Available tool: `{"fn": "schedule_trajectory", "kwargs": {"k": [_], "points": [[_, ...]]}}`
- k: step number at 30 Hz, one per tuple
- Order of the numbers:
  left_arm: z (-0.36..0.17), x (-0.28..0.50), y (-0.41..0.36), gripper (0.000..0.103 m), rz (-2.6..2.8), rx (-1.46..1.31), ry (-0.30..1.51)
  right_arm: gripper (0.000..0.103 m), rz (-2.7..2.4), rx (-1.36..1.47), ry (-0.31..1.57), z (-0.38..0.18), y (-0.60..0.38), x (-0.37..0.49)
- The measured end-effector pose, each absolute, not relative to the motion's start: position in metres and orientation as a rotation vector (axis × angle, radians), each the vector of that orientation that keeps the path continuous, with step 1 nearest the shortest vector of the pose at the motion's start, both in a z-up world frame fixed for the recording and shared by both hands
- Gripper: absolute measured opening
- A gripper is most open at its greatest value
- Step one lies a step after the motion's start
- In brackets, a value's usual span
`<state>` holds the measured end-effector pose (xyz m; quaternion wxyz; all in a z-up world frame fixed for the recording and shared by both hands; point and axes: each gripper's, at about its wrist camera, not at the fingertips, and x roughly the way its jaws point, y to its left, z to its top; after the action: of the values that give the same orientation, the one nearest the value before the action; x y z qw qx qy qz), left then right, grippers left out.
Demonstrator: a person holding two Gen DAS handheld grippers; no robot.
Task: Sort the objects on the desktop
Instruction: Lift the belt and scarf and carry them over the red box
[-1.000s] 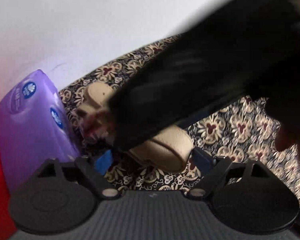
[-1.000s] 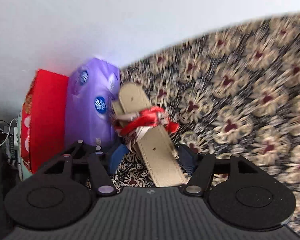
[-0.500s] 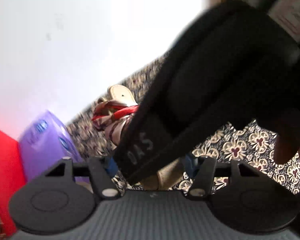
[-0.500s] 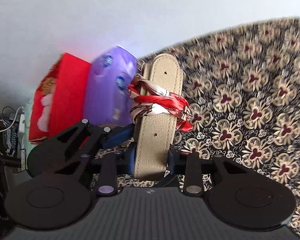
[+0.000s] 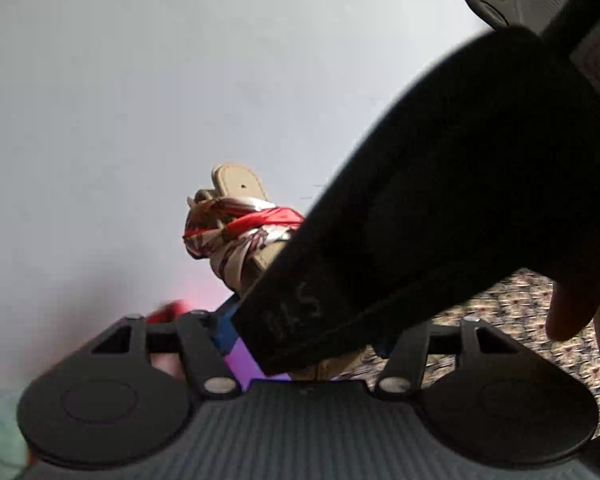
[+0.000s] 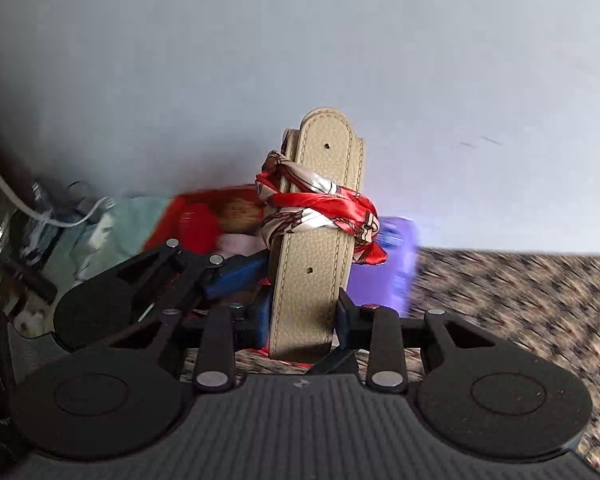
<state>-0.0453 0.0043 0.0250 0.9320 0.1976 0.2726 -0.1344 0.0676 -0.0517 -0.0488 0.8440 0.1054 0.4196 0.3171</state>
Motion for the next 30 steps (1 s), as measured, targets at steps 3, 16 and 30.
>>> {"fn": "schedule_trajectory", "kwargs": {"k": [3,16,30], "points": [[0.032,-0.053,0.042,0.060,-0.199,0.377,0.558,0.034,0.733,0.176,0.875,-0.043,-0.009,0.066],[0.011,-0.049,0.216,0.060,0.014,0.248,0.698,0.035,0.897,0.132,1.010,-0.072,0.160,0.082],[-0.034,0.000,0.300,0.074,-0.107,0.247,0.896,0.037,0.818,0.216,1.209,-0.119,0.237,0.110]]}}
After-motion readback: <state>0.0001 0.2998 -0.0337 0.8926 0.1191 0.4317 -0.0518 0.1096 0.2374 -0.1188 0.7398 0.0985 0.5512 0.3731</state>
